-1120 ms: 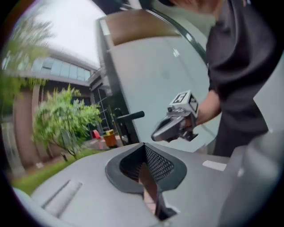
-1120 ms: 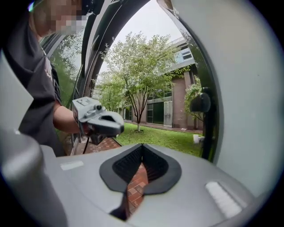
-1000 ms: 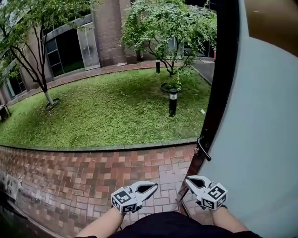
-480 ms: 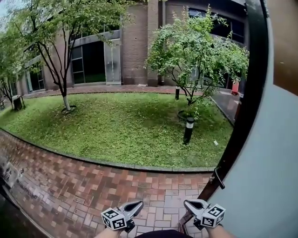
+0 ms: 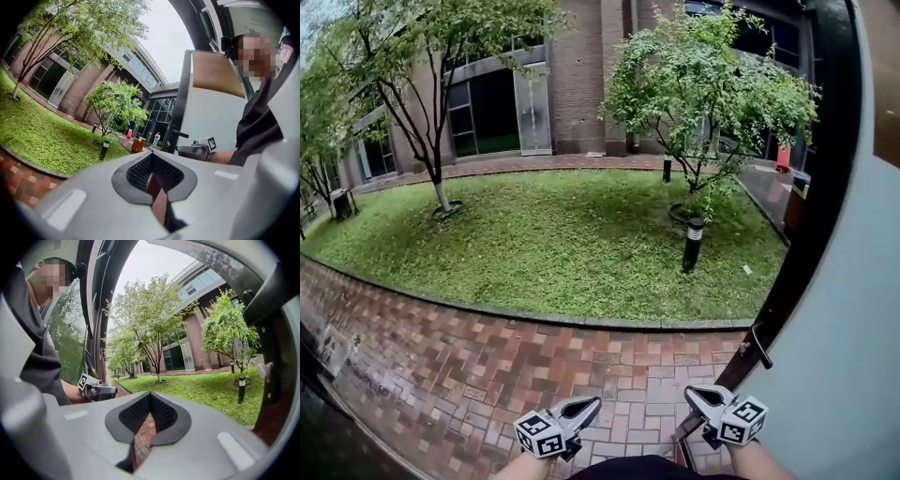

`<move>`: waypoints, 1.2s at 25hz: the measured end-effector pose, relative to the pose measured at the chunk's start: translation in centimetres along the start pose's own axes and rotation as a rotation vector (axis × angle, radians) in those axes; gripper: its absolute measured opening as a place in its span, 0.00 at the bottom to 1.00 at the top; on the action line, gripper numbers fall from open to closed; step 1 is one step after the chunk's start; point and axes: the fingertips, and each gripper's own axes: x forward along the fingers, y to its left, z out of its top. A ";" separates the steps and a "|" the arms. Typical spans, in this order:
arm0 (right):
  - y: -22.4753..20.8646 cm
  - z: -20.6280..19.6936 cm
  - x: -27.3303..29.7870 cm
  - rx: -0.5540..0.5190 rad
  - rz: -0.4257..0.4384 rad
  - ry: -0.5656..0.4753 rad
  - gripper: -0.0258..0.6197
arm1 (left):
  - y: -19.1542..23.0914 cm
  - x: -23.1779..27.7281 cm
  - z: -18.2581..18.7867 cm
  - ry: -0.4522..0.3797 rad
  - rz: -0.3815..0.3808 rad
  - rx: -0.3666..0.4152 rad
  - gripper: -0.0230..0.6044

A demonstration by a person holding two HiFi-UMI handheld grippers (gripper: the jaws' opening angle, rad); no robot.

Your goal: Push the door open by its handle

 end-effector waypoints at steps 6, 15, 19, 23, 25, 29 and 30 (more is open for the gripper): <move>3.2 -0.7 0.7 -0.044 0.068 0.019 0.04 | -2.2 0.6 0.8 0.026 -0.013 0.076 0.04; 7.2 -5.1 1.7 -0.047 0.320 0.109 0.04 | -13.8 -7.0 -3.6 -0.034 0.266 0.062 0.04; 10.4 -6.6 1.5 -0.020 0.450 0.152 0.04 | -18.1 -12.0 -4.6 -0.028 0.442 0.051 0.04; 12.9 -6.8 0.6 -0.038 0.510 0.156 0.04 | -22.2 -15.6 -3.9 -0.048 0.527 0.105 0.04; 13.7 -6.0 0.0 -0.055 0.523 0.135 0.04 | -23.8 -16.2 -3.9 -0.059 0.529 0.119 0.04; 16.0 -4.6 -1.5 -0.091 0.509 0.087 0.04 | -26.8 -17.2 -3.8 -0.049 0.482 0.167 0.04; 17.1 -4.6 -2.1 -0.098 0.499 0.081 0.04 | -27.8 -18.0 -3.6 -0.054 0.461 0.176 0.04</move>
